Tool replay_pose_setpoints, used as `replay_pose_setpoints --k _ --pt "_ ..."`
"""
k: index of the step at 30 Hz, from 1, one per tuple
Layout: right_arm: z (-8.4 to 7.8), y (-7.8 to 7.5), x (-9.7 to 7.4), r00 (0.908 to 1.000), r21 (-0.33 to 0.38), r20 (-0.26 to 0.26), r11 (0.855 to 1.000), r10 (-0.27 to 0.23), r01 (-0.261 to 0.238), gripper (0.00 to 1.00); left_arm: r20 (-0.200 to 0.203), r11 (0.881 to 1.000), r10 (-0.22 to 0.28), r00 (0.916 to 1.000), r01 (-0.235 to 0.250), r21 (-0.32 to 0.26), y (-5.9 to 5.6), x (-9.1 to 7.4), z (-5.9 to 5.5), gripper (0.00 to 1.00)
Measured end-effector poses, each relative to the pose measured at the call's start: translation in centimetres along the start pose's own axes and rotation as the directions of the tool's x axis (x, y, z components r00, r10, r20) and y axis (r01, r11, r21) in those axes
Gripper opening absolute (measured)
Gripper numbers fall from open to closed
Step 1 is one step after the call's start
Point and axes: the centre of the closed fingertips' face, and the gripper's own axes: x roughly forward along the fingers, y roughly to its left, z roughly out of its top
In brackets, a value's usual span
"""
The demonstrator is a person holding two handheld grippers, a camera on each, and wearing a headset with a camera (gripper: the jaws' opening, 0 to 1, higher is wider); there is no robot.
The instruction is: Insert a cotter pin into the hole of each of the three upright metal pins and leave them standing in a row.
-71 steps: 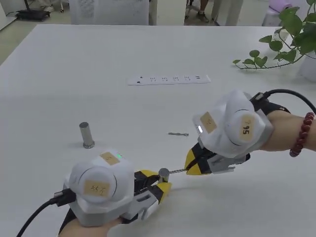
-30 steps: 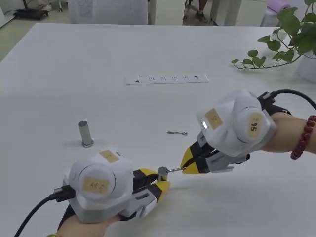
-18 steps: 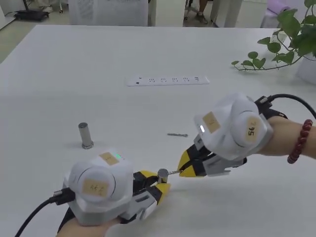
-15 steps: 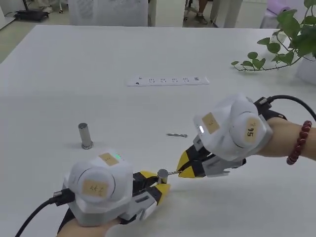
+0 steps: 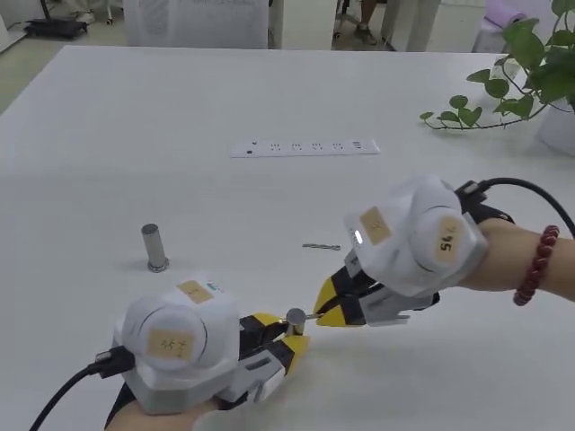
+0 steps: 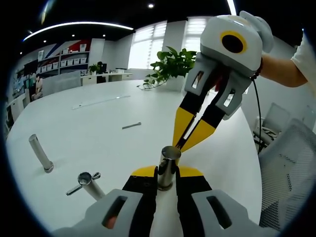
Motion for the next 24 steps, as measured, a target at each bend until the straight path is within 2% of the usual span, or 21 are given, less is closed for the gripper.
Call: replay_pose_setpoints --k 7,14,24 --pt "0.34 0.02 0.25 1.0 0.011 0.01 1.0 0.0 0.0 0.04 0.002 1.0 0.0 1.0 0.0 -0.009 0.0 -0.01 -0.09 0.12" --pt "0.49 0.09 0.34 0.9998 0.054 0.021 0.999 -0.002 0.001 0.05 0.002 1.0 -0.001 1.0 0.001 -0.016 -0.03 -0.01 -0.11 0.13" --pt "-0.42 -0.19 -0.56 0.9993 0.112 0.025 0.993 -0.027 0.024 0.09 0.001 1.0 0.002 1.0 -0.002 -0.024 0.03 0.09 -0.21 0.13"
